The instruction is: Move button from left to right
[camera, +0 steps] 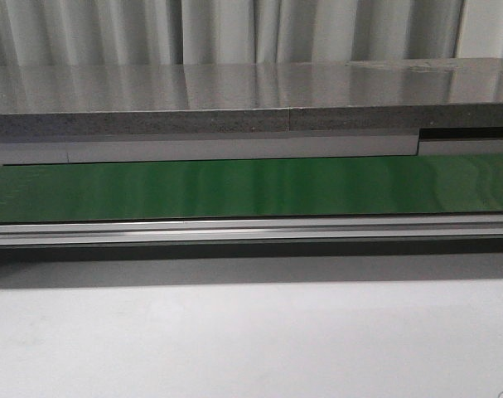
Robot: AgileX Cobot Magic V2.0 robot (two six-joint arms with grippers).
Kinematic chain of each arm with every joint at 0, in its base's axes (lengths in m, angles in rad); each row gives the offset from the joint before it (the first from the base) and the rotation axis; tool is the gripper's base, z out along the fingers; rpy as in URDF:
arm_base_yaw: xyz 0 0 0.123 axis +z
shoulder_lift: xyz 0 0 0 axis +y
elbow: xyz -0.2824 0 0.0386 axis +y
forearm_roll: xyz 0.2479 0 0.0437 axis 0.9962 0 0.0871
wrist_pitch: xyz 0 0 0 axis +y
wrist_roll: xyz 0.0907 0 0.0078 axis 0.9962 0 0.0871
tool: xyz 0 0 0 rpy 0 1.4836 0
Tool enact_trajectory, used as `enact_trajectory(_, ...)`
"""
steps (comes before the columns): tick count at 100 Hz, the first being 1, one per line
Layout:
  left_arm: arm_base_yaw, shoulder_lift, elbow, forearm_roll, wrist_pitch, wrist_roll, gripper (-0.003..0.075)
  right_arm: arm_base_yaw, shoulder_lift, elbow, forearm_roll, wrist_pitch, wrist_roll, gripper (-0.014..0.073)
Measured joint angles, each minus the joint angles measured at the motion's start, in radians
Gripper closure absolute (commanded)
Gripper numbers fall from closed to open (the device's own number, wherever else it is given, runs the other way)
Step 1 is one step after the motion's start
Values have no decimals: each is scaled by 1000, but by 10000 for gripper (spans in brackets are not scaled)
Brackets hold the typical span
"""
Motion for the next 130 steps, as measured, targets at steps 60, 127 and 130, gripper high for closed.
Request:
enact_trajectory(60, 0, 0, 0, 0, 0, 0, 740, 2, -49, 40, -172, 2, 158, 662)
enact_trajectory(127, 0, 0, 0, 0, -2, 0, 740, 2, -486, 378, -352, -72, 364, 662)
enact_trajectory(130, 0, 0, 0, 0, -2, 0, 740, 2, -486, 389, -352, -74, 364, 662)
